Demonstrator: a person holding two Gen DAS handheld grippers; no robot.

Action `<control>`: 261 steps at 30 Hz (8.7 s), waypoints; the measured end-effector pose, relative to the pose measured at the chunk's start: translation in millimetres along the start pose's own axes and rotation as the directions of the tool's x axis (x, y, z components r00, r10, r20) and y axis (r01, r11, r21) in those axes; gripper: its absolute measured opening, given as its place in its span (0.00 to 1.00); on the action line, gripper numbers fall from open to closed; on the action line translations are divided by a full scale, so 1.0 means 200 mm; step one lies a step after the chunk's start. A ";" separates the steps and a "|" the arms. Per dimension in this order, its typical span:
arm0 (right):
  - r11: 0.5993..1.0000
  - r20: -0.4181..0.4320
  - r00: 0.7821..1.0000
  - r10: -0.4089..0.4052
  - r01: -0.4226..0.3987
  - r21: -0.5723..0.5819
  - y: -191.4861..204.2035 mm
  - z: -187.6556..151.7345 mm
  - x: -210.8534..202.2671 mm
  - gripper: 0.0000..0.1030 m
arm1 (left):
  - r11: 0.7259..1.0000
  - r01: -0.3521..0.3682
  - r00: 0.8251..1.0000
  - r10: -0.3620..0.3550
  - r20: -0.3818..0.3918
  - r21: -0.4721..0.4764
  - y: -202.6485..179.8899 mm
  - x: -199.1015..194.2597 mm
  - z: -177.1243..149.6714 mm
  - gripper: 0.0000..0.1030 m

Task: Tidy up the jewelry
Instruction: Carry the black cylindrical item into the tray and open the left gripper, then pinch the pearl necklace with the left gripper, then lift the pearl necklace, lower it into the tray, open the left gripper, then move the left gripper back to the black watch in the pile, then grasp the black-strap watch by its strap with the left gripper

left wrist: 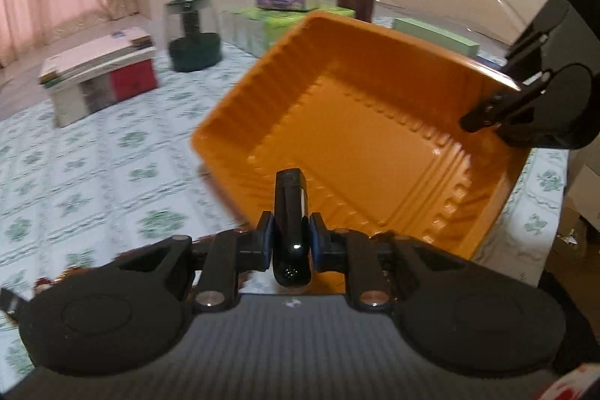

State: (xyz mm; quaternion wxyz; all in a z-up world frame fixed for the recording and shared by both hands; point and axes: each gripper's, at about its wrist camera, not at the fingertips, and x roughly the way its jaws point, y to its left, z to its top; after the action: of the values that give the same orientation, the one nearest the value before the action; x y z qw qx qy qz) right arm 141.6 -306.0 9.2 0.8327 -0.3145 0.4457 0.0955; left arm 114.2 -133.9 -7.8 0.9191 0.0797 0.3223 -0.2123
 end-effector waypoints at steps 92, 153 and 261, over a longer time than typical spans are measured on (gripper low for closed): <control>1.000 0.000 1.000 -0.011 0.011 0.005 0.00 -0.02 0.00 0.06 | 0.928 -0.370 0.910 0.351 0.222 0.047 0.68 -0.87 0.19 0.01; 1.000 0.018 1.000 0.011 -0.011 0.020 -0.02 -0.01 0.01 0.06 | 0.978 0.151 0.988 -0.155 0.019 0.141 0.01 0.04 0.59 0.02; 1.000 0.009 1.000 0.003 -0.003 0.020 -0.02 -0.03 0.01 0.06 | 0.933 -0.220 0.969 0.243 0.048 -0.285 0.80 -0.49 -0.16 0.03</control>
State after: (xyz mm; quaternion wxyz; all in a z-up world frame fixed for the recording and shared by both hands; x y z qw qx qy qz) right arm 141.3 -312.5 6.3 0.8375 -0.3050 0.4435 0.0937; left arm 98.8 51.8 30.6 0.9522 -0.0213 0.2992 -0.0582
